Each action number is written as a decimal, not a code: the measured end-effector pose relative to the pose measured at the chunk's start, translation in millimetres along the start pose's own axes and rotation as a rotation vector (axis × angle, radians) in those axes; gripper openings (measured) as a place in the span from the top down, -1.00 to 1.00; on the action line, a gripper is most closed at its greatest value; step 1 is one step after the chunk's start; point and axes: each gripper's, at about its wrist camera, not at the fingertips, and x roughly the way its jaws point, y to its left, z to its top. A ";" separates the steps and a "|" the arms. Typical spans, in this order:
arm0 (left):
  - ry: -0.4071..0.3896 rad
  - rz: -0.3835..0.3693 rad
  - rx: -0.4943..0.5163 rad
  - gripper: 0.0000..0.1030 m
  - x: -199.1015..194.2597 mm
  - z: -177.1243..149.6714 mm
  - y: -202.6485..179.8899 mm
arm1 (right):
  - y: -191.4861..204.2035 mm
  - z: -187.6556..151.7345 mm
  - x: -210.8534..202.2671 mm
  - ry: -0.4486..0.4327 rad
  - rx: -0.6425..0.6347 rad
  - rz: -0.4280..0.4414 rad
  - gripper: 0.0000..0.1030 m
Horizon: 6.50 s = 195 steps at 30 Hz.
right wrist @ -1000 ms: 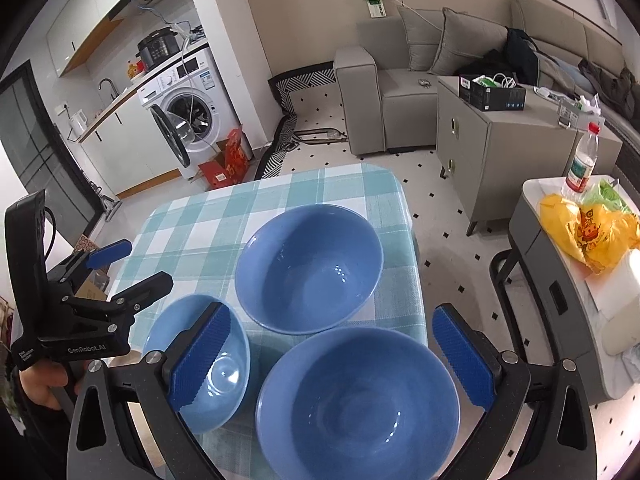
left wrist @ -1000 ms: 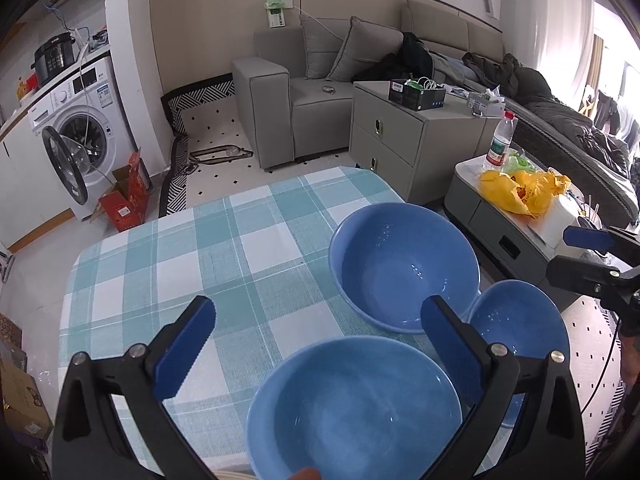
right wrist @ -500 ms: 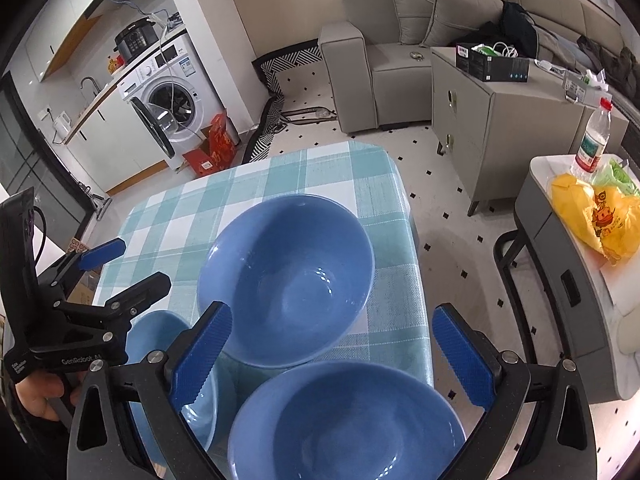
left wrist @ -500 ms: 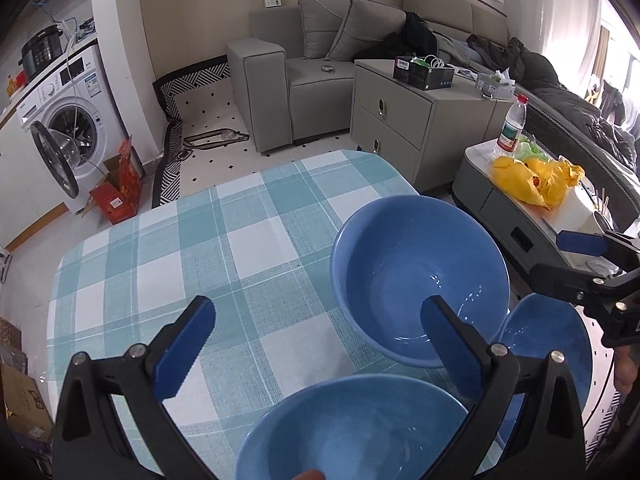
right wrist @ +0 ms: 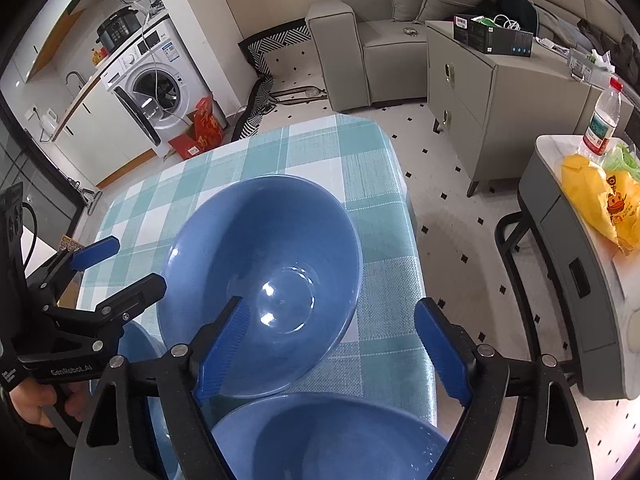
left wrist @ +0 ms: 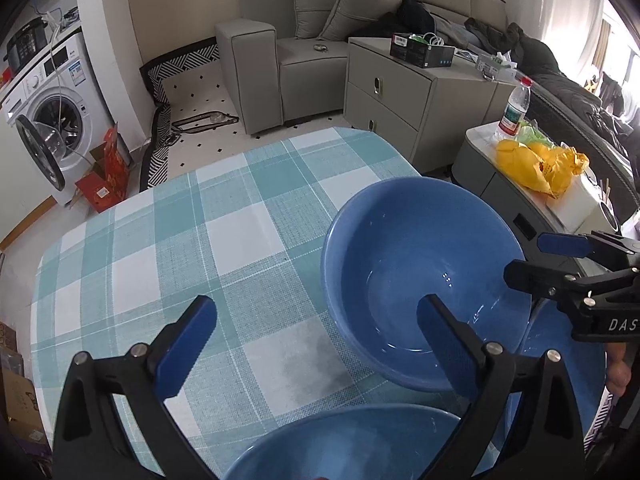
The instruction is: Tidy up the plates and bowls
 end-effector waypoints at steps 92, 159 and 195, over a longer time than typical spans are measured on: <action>-0.081 0.032 0.090 0.61 -35.3 1.0 -22.3 | 24.4 -9.9 -27.8 -0.067 -0.101 -0.043 0.63; -0.134 0.143 0.038 0.61 -137.1 -113.8 12.7 | 137.1 -100.8 -93.3 -0.067 -0.280 0.006 0.62; -0.042 0.144 0.014 0.61 -97.7 -144.4 25.5 | 149.2 -122.0 -38.7 0.041 -0.341 -0.044 0.61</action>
